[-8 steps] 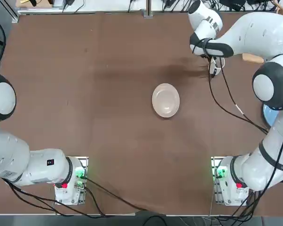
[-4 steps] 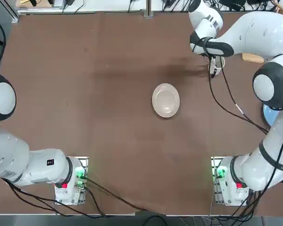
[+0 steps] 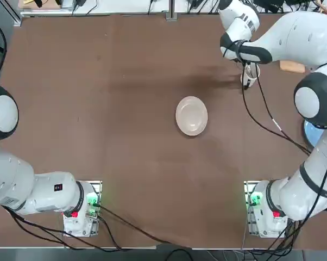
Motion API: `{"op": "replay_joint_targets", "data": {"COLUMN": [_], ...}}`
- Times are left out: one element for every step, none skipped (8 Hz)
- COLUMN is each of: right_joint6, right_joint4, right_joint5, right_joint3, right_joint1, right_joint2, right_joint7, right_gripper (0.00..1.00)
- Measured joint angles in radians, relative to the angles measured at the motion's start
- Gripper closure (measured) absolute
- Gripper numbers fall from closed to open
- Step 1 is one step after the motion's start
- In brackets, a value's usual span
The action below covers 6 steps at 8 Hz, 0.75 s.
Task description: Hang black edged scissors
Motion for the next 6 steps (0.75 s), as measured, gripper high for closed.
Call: {"op": "replay_joint_targets", "data": {"right_joint6": [-0.016,-0.053,-0.091,-0.115,-0.125,-0.129], "right_joint4": [0.011,0.032,0.064,0.102,0.140,0.175], "right_joint5": [0.000,0.002,0.015,0.051,0.105,0.163], "right_joint3": [-0.002,-0.003,-0.004,-0.007,-0.009,-0.011], "right_joint1": [0.000,-0.001,-0.001,-0.003,-0.011,-0.026], "right_joint2": [-0.010,-0.019,-0.027,-0.039,-0.059,-0.087], "right_joint7": [0.000,0.000,0.000,0.000,0.000,0.000], "right_gripper": [0.87,0.87,0.87,0.87,0.87,0.87]}}
